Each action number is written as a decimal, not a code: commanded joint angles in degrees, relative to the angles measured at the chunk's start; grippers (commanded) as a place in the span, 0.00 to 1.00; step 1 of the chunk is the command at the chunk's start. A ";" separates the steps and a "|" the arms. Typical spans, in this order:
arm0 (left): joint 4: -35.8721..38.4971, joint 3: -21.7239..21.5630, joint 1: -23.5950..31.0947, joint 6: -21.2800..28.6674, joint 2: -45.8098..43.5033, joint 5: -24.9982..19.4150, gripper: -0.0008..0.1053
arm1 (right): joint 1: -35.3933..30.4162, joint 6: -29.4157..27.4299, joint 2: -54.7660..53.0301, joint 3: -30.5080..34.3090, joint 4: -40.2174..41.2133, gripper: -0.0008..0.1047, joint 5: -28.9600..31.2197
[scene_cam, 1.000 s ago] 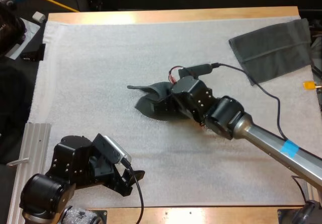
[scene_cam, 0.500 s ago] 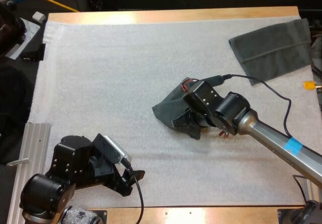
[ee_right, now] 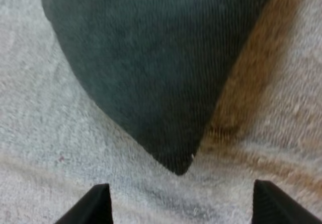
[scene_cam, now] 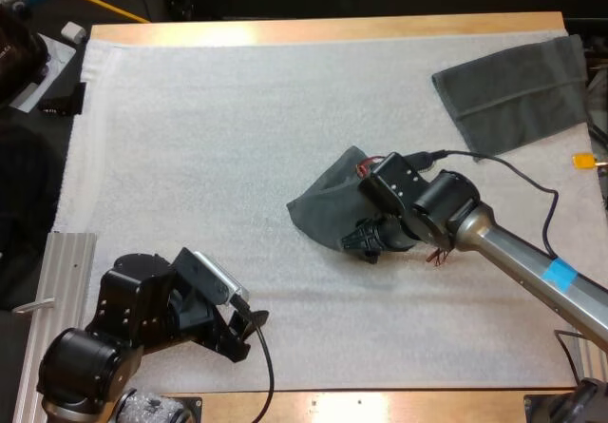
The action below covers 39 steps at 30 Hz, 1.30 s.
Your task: Pick towel from pile, fold and stack
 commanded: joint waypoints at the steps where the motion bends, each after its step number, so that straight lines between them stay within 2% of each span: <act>1: -1.58 -0.50 -0.19 -0.19 -0.08 -4.34 0.67 | -0.17 1.95 -0.65 3.16 -0.46 0.53 -1.69; 5: -1.63 -0.61 -0.12 -0.46 0.16 -8.02 0.67 | 0.25 5.23 -1.41 9.43 -6.02 0.53 -3.40; 6: -1.47 -0.50 -0.05 -0.60 0.40 -9.51 0.67 | 0.46 6.94 -1.66 12.55 -9.63 0.53 -4.61; 8: -1.50 -0.50 -0.11 -0.39 0.01 -9.37 0.67 | 0.02 5.46 -1.47 11.14 -8.16 0.53 -3.80; 12: -2.15 -0.61 -0.24 -0.59 -0.41 -11.39 0.67 | -0.10 7.50 -1.88 16.33 -14.47 0.53 -5.68; 19: -2.29 -0.59 -0.10 -0.99 0.05 -8.55 0.67 | -0.45 13.61 -0.42 22.17 -25.92 0.54 -8.61; 25: -1.61 -0.63 -0.03 -1.25 0.11 -6.53 0.67 | -0.83 16.55 5.23 22.36 -31.75 0.53 -10.19; 29: -1.04 -0.65 -0.02 -1.33 0.13 -5.64 0.67 | -0.94 18.96 8.03 22.27 -34.54 0.49 -9.91; 31: -0.82 -0.72 0.02 -1.43 0.24 -5.44 0.67 | -0.91 20.32 8.53 22.37 -35.21 0.42 -9.33; 32: -1.21 -0.56 -0.12 -1.55 0.22 -5.30 0.67 | -1.02 20.38 7.55 21.87 -34.96 0.34 -8.95; 33: -1.46 -0.49 -0.24 -1.63 0.20 -5.22 0.67 | -1.00 20.17 7.02 21.65 -34.84 0.33 -8.99; 36: -1.42 -0.40 -0.23 -1.62 -0.01 -5.01 0.67 | -0.88 19.81 5.94 21.35 -35.14 0.03 -8.78; 39: -1.37 -0.41 -0.43 -1.75 0.05 -4.86 0.67 | -0.77 18.37 4.15 21.08 -35.07 0.01 -8.26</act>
